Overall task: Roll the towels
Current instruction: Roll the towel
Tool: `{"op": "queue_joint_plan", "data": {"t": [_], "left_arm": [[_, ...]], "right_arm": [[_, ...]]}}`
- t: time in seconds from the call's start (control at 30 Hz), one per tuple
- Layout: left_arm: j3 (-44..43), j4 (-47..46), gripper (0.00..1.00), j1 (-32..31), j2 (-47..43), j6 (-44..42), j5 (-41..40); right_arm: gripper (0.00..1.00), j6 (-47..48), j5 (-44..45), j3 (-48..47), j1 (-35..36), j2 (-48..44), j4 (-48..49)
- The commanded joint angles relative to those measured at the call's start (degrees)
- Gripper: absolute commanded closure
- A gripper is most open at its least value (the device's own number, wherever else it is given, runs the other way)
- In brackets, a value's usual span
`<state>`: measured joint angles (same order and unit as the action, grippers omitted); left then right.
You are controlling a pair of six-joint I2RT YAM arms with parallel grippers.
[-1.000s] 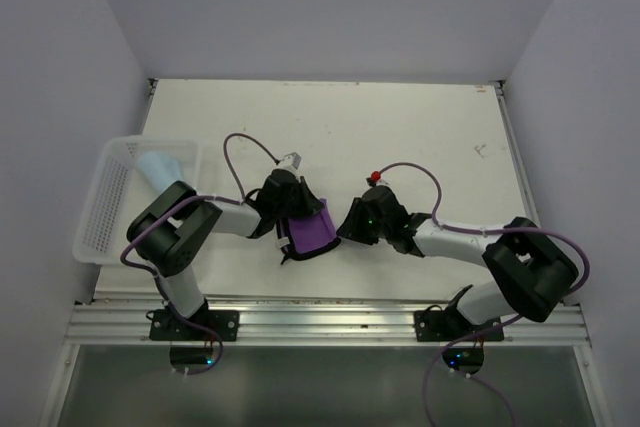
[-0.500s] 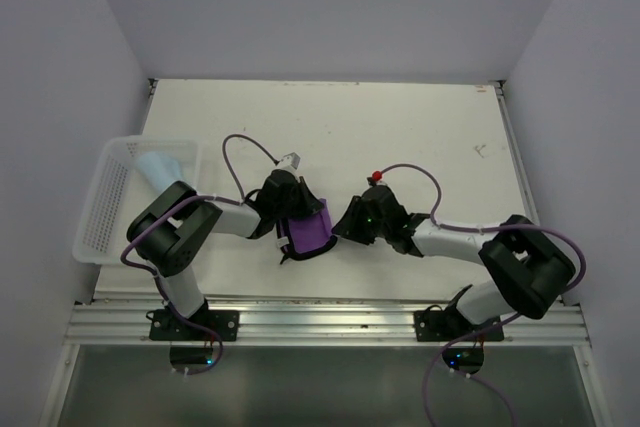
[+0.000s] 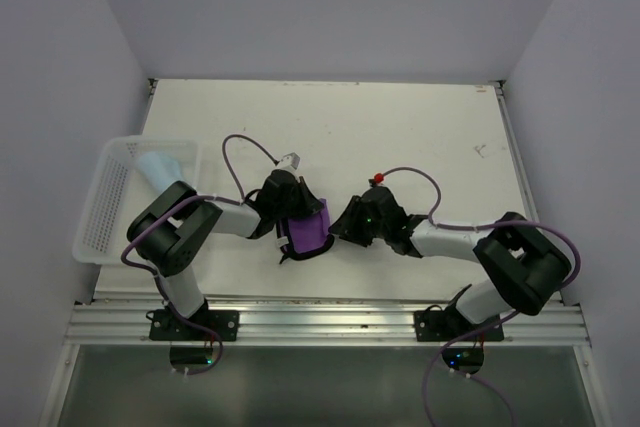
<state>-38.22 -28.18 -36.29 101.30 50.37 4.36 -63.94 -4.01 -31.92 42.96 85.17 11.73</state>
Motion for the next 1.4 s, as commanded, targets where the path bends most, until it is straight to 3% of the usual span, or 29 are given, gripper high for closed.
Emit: {"op": "queue_joint_plan", "data": {"t": [0.0, 0.33, 0.67, 1.13, 1.37], "left_arm": [[2.71, 7.97, 1.00, 0.96, 3.47, -1.85, -4.62], [3.50, 7.44, 1.00, 1.05, 3.03, -1.68, -4.89], [3.68, 7.27, 1.00, 0.96, 3.03, -1.24, -4.89], [3.59, 7.71, 1.00, 0.96, 3.29, -0.71, -5.59], [3.41, 8.76, 1.00, 1.05, 2.50, -0.89, -6.56]], "right_arm": [[0.53, -2.41, 0.32, 0.02, -0.16, -0.27, 3.39], [0.52, -4.61, -1.87, 0.37, -0.16, 2.54, 8.49], [0.64, -3.47, -5.04, -0.25, 0.02, 6.85, 9.28], [0.65, 3.73, 2.33, -0.51, 3.88, 6.86, -6.09], [0.69, 5.23, 2.08, 0.81, 4.33, 7.47, -6.54]]}}
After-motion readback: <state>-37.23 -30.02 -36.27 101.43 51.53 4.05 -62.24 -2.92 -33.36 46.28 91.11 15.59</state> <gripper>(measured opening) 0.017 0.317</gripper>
